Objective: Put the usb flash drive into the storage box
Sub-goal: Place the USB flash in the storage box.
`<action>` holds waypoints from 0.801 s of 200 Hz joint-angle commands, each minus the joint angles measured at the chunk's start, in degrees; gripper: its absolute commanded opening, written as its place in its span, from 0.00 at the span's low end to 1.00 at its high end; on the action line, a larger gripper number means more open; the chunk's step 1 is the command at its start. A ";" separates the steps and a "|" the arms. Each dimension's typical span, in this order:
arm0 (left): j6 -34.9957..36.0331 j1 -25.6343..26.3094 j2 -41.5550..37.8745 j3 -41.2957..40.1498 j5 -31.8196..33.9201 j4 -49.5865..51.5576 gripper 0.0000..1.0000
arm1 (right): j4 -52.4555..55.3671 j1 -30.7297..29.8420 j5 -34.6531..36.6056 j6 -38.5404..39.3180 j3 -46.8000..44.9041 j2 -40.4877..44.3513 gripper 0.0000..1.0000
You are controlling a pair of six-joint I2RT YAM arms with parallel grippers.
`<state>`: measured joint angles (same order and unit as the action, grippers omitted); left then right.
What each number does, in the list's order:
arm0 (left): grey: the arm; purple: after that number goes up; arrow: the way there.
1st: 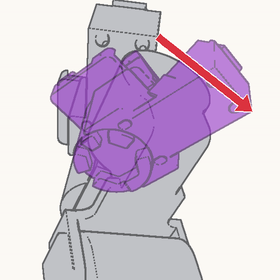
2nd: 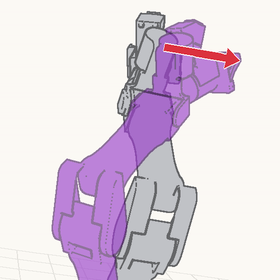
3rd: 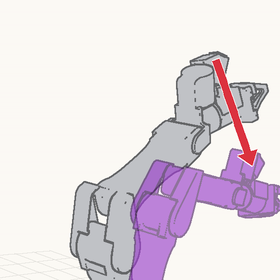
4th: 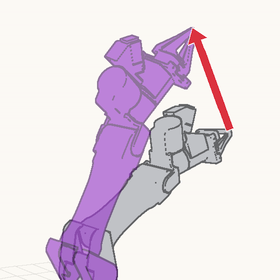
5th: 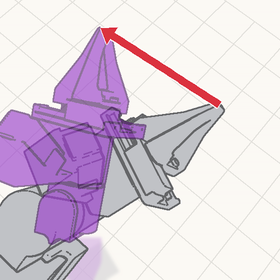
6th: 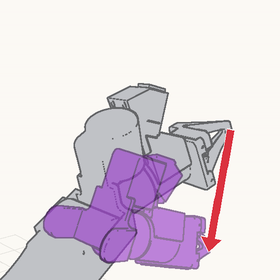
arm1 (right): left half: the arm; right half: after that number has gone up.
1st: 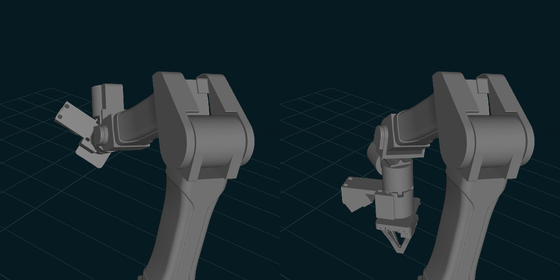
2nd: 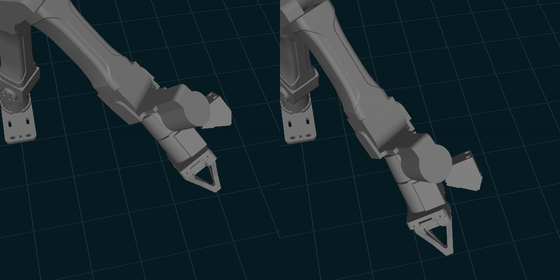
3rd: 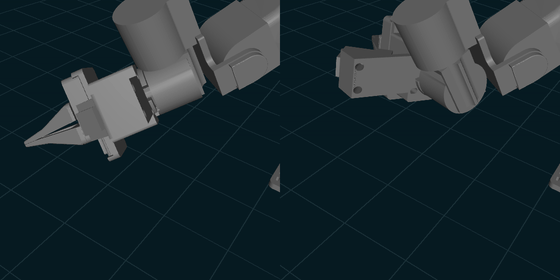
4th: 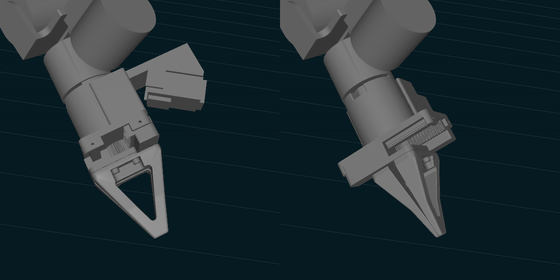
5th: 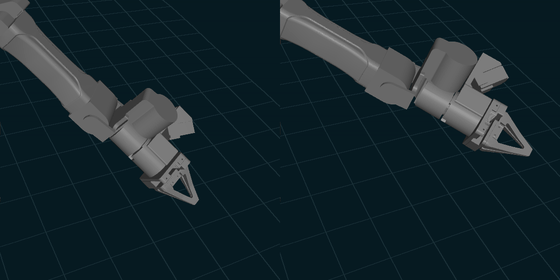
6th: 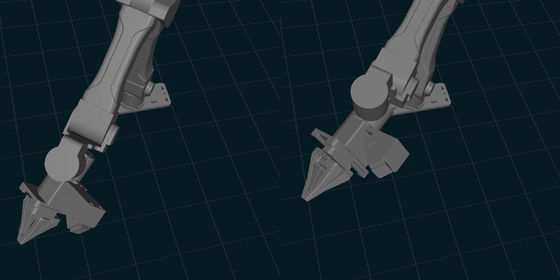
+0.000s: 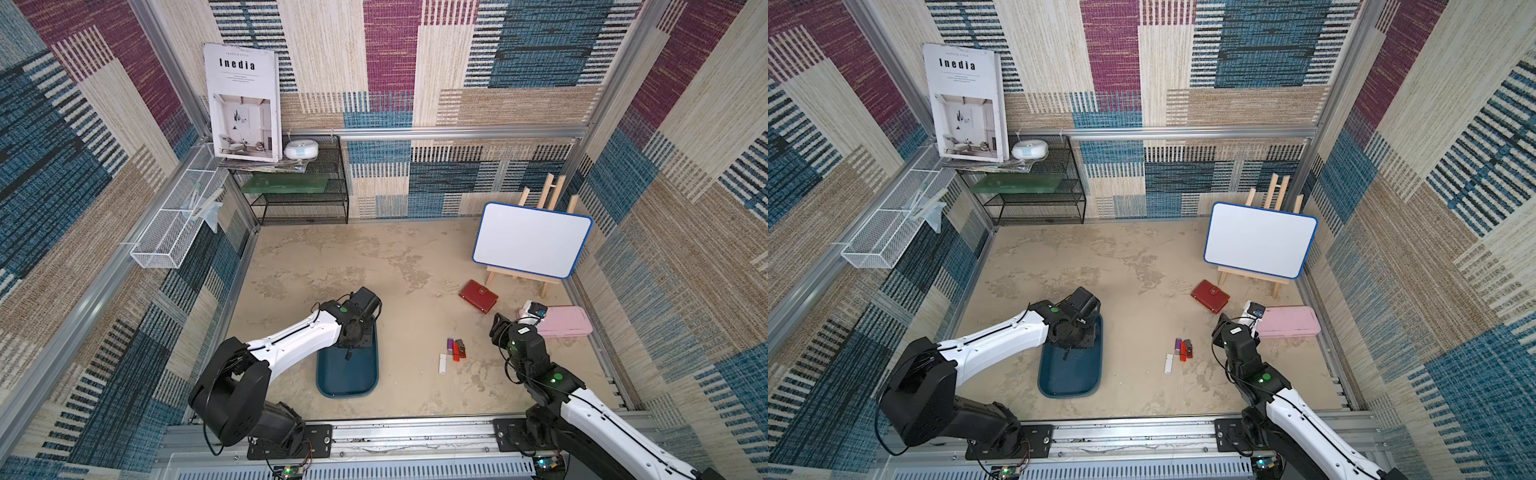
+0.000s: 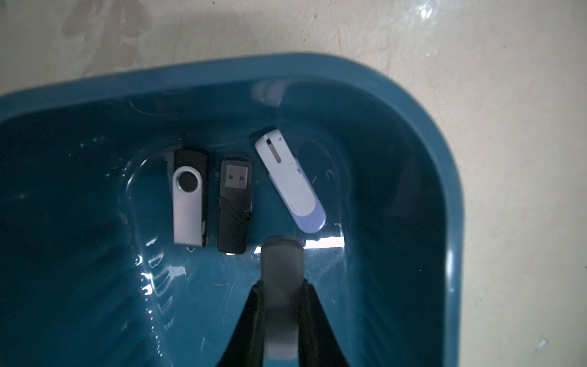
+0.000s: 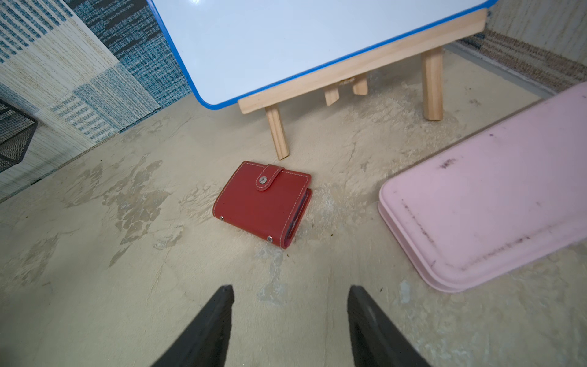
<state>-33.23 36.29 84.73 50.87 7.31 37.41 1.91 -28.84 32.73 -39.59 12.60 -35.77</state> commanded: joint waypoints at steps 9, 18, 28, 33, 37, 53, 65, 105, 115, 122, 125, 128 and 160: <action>-0.78 -0.24 2.77 0.56 -1.38 -1.29 0.00 | -1.23 -0.03 0.07 0.48 -0.21 0.04 0.62; -0.89 -0.26 3.84 0.95 -1.05 -1.05 0.00 | -1.28 -0.07 0.09 0.57 -0.21 0.01 0.62; -1.18 -0.34 4.83 1.24 -0.39 -0.77 0.00 | -1.25 -0.05 0.07 0.57 -0.21 0.07 0.62; -1.38 -0.42 5.21 1.32 -0.29 -0.79 0.00 | -1.28 -0.06 0.05 0.57 -0.21 0.07 0.62; -1.43 -0.54 5.64 1.41 -0.28 -0.80 0.00 | -1.30 -0.04 0.07 0.60 -0.21 0.08 0.62; -1.70 -0.69 6.68 1.60 -0.54 -1.00 0.00 | -1.37 -0.01 0.09 0.61 -0.25 0.02 0.62; -1.89 -0.70 7.15 1.73 -0.07 -1.00 0.00 | -1.41 -0.07 0.10 0.59 -0.29 0.05 0.62; -2.29 -1.40 8.87 2.75 1.02 -0.76 0.00 | -1.63 -0.05 0.04 0.81 -0.30 -0.09 0.62; -2.39 -1.49 9.34 3.16 1.53 -0.63 0.00 | -1.65 -0.06 -0.03 0.77 -0.30 -0.02 0.62; -2.49 -1.69 9.50 3.42 1.99 -0.58 0.00 | -1.65 0.00 -0.05 0.80 -0.30 -0.05 0.62; -2.53 -1.79 9.62 3.55 2.08 -0.65 0.00 | -1.57 -0.06 -0.09 0.79 -0.35 -0.01 0.62; -2.57 -1.88 9.76 3.59 2.09 -0.69 0.00 | -1.57 -0.03 -0.05 0.75 -0.36 -0.01 0.62; -2.75 -2.50 11.41 5.19 3.11 -0.15 0.00 | -1.65 -0.03 -0.21 0.81 -0.30 -0.02 0.62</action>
<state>-35.57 34.09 95.24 55.20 8.51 36.29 1.85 -28.84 32.64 -39.35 12.36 -35.83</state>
